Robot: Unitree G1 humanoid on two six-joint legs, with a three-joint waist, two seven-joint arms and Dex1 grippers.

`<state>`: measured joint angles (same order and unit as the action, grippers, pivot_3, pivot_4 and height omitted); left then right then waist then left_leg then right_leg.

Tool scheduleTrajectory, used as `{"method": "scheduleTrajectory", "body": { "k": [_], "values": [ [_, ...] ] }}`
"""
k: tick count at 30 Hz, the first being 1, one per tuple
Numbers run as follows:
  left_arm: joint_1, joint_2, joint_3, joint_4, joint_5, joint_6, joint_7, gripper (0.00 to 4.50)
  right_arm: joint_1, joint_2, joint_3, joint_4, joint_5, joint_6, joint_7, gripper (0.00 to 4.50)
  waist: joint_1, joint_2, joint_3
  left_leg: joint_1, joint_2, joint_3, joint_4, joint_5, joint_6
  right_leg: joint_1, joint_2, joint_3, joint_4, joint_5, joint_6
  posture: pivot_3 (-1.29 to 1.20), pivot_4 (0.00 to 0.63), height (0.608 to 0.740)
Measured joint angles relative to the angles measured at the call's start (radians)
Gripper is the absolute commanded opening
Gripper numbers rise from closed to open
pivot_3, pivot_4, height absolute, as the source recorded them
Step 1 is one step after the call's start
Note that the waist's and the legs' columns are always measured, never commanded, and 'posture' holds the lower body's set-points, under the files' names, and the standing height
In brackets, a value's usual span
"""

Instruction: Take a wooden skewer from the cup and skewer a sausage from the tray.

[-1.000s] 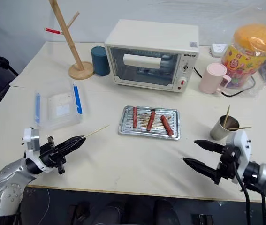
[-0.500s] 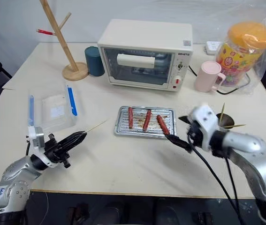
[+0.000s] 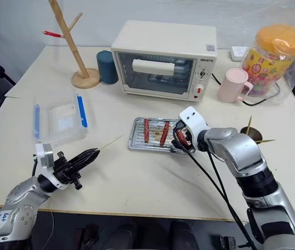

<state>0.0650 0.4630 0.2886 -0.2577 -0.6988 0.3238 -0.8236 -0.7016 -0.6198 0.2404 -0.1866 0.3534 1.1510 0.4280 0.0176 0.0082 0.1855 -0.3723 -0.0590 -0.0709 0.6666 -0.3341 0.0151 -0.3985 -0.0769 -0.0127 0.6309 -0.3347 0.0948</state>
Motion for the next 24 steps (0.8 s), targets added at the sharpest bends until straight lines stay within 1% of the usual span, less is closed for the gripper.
{"method": "scheduleTrajectory", "body": {
  "k": [5, 8, 12, 16, 24],
  "values": [
    [0.001, -0.002, 0.0, -0.006, 0.0, 0.0, 0.01, 0.0, -0.01, 0.037, 0.019, 0.085, -0.043, -0.067, 0.016, 4.44, -0.009, 0.0, 0.0, 0.0, 0.0, 0.0, 0.0, 0.0, 0.0, 0.0, 0.0, 0.0, 0.001, 0.0, 0.0, 0.0, 0.15, 0.74],
    [0.0, -0.002, 0.0, -0.006, 0.0, 0.0, 0.014, 0.0, -0.024, 0.048, 0.026, 0.114, -0.059, -0.086, 0.026, 3.89, -0.018, 0.0, 0.0, 0.0, 0.0, 0.0, 0.0, 0.0, 0.0, 0.0, 0.0, 0.0, 0.002, 0.0, 0.0, 0.0, 0.15, 0.74],
    [0.0, -0.002, 0.0, -0.006, 0.0, 0.0, 0.015, 0.0, -0.025, 0.057, 0.027, 0.118, -0.069, -0.09, 0.041, 2.75, -0.019, 0.0, 0.0, 0.0, 0.0, 0.0, 0.0, 0.0, 0.0, -0.001, 0.0, 0.0, 0.003, 0.0, 0.0, 0.0, 0.15, 0.74],
    [0.001, -0.002, 0.0, -0.006, -0.001, 0.0, 0.015, 0.0, -0.025, 0.061, 0.027, 0.117, -0.081, -0.087, 0.047, 1.72, -0.019, 0.0, 0.0, 0.0, 0.0, 0.0, 0.0, 0.001, 0.0, -0.001, 0.0, 0.0, 0.003, 0.0, 0.0, 0.0, 0.15, 0.74],
    [0.003, -0.002, 0.0, -0.01, -0.002, 0.0, 0.016, 0.0, -0.025, 0.061, 0.027, 0.111, -0.099, -0.08, 0.06, 1.72, -0.019, 0.0, 0.0, 0.0, 0.0, 0.0, 0.0, 0.001, 0.0, -0.001, 0.0, 0.001, 0.003, 0.0, 0.0, 0.0, 0.15, 0.74]
  ]
}}
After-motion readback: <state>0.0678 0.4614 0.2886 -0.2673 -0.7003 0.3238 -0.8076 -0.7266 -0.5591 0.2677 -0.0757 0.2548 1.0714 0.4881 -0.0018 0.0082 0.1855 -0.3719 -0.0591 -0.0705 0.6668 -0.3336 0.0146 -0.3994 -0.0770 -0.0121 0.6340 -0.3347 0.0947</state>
